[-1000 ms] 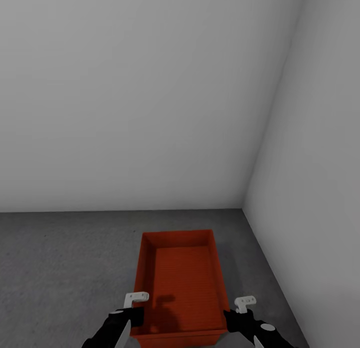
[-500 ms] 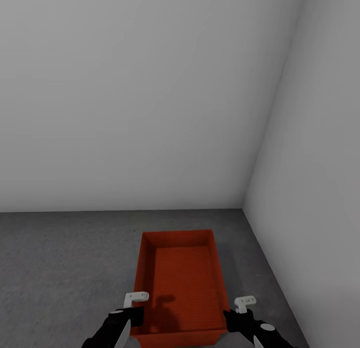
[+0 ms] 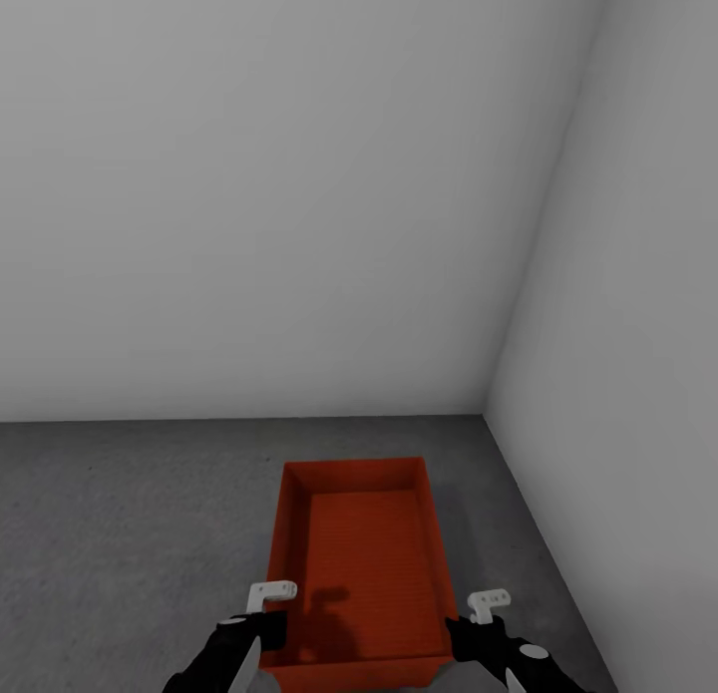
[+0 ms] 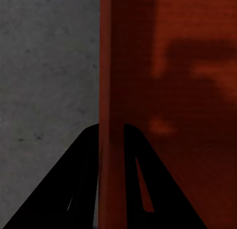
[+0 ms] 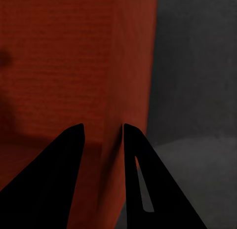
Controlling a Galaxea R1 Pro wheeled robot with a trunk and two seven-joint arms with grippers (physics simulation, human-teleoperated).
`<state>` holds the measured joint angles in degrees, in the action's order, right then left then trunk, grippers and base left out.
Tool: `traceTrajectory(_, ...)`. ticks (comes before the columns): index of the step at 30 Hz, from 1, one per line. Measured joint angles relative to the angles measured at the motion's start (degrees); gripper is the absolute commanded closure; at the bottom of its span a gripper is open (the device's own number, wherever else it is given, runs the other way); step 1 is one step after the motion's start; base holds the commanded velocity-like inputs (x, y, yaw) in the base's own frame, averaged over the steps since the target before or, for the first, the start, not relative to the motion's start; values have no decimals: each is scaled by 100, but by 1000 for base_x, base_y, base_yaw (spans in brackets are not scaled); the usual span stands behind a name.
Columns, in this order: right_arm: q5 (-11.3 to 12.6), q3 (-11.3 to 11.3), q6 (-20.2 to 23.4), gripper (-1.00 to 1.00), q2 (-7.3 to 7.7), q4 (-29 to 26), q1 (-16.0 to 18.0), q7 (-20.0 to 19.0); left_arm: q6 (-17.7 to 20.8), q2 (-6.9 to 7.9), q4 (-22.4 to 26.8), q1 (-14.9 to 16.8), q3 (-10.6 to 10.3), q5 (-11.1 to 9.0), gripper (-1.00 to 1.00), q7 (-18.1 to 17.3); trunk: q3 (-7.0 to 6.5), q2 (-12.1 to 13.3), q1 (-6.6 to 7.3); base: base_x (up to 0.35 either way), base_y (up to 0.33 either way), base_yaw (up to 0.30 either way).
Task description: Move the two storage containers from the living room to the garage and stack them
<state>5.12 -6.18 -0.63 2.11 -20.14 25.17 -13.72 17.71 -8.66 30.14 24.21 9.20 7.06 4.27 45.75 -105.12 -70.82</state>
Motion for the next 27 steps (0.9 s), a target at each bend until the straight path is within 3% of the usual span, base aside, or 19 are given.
traceTrajectory(15, 2, 5, 0, 100, 1, 1, 0, -4, 14, -4, 13, 0, 4, 15, 100, -2, 0, 0, 0, 0, 0, 0)
traceTrajectory(19, -4, -3, 0, 100, 2, 3, 0, 0, -17, 0, -20, 0, 2, -8, 100, 1, 71, -159, -87, 0, 0, 0)
traceTrajectory(27, -4, 2, 0, 100, 2, 0, 0, -2, -6, -2, -5, 0, 3, 1, 100, -1, 72, -160, -88, 0, 0, 0)
